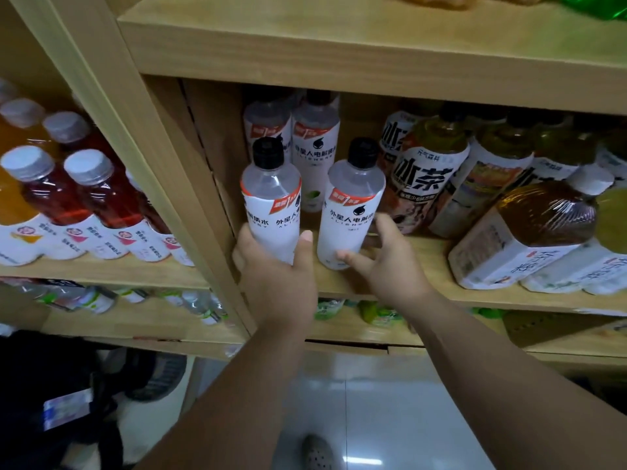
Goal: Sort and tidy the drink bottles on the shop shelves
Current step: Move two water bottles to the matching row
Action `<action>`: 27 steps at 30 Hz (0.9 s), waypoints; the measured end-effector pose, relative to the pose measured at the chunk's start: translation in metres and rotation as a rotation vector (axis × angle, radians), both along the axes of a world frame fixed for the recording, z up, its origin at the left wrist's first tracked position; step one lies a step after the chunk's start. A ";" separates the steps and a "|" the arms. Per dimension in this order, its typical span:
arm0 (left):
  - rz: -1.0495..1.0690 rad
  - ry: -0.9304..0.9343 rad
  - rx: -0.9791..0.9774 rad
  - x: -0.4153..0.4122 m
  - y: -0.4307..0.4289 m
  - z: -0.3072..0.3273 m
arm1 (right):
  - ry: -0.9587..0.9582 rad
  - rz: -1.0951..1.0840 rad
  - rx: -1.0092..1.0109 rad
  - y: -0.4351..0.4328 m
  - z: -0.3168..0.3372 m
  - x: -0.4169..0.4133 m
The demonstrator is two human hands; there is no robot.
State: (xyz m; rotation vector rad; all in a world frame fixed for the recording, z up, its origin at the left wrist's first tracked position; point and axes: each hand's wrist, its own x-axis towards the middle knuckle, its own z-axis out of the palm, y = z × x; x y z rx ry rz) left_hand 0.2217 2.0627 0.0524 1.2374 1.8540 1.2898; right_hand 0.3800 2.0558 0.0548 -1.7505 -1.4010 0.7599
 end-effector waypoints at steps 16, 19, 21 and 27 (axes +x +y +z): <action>-0.136 0.335 -0.003 -0.023 0.034 -0.009 | -0.025 -0.071 -0.012 0.022 -0.006 -0.024; -0.164 0.339 -0.007 -0.019 0.024 -0.006 | -0.037 -0.070 -0.029 0.029 -0.004 -0.029; -0.195 0.318 0.002 -0.017 0.018 -0.009 | -0.054 -0.071 -0.051 0.032 -0.004 -0.029; -0.297 0.353 0.043 -0.017 0.001 -0.018 | -0.070 -0.083 -0.042 0.042 -0.002 -0.036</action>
